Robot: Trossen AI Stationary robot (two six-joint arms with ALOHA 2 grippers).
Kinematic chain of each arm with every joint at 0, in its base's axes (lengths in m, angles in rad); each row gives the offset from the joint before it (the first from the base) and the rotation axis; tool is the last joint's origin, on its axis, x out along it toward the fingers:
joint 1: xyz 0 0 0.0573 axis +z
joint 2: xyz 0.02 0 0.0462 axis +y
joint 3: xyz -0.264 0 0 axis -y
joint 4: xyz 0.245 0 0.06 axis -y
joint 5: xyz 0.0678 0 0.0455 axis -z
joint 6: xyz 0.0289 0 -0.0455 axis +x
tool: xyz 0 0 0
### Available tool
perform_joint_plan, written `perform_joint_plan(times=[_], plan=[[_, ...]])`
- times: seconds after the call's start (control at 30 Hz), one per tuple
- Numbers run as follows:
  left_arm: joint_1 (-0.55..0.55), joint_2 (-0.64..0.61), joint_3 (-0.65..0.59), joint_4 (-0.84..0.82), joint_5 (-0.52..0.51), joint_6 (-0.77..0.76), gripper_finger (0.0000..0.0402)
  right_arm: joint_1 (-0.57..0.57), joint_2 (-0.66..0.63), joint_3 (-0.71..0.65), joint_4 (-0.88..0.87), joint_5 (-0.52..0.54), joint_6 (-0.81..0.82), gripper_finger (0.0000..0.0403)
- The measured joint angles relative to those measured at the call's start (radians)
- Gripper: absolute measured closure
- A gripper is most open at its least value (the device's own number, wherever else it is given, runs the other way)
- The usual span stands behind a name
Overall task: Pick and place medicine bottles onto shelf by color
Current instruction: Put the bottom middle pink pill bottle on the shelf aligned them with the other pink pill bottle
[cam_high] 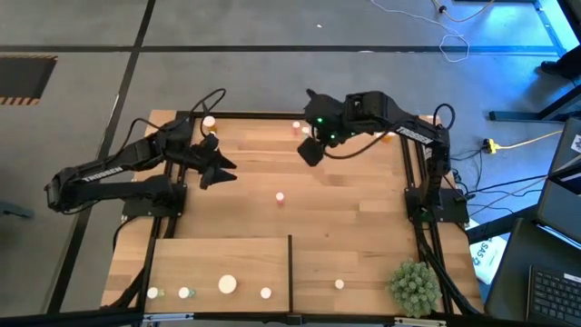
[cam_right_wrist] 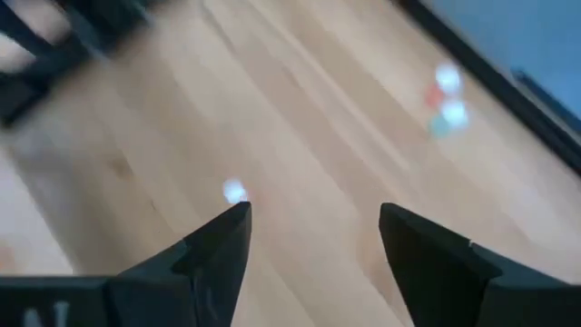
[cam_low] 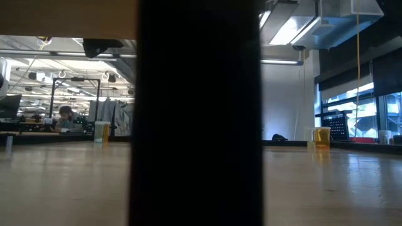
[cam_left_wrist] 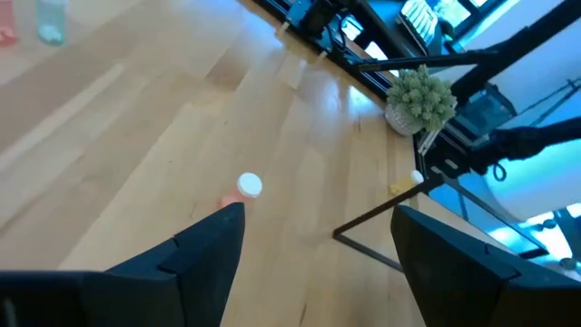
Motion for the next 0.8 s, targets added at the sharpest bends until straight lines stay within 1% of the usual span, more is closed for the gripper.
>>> perform_joint_plan(times=[0.07, 0.17, 0.3, 0.37, 0.47, 0.63, 0.8], plan=[[0.000, 0.000, 0.000, 0.000, 0.016, 0.020, 0.0129, 0.001, 0.000, -0.024, -0.016, -0.014, -0.072, 0.0157], [0.000, 0.001, 0.000, 0.000, 0.023, 0.063, 0.0129, 0.001, 0.001, -0.087, -0.007, -0.070, -0.213, 0.0157], [0.000, 0.001, 0.000, 0.000, -0.022, 0.078, 0.0129, 0.001, 0.000, -0.222, 0.038, -0.141, -0.364, 0.0157], [0.000, -0.005, 0.000, -0.002, -0.047, 0.083, 0.0129, 0.001, 0.002, -0.296, 0.072, -0.148, -0.426, 0.0157], [0.000, -0.009, 0.008, -0.005, -0.048, 0.096, 0.0129, 0.001, 0.002, -0.399, 0.214, -0.154, -0.497, 0.0157], [0.000, -0.009, 0.013, -0.009, -0.055, 0.097, 0.0129, -0.003, 0.002, -0.538, 0.512, -0.238, -0.553, 0.0157], [0.000, -0.009, 0.013, -0.013, -0.059, 0.097, 0.0129, -0.004, 0.002, -0.664, 0.685, -0.261, -0.640, 0.0157]])
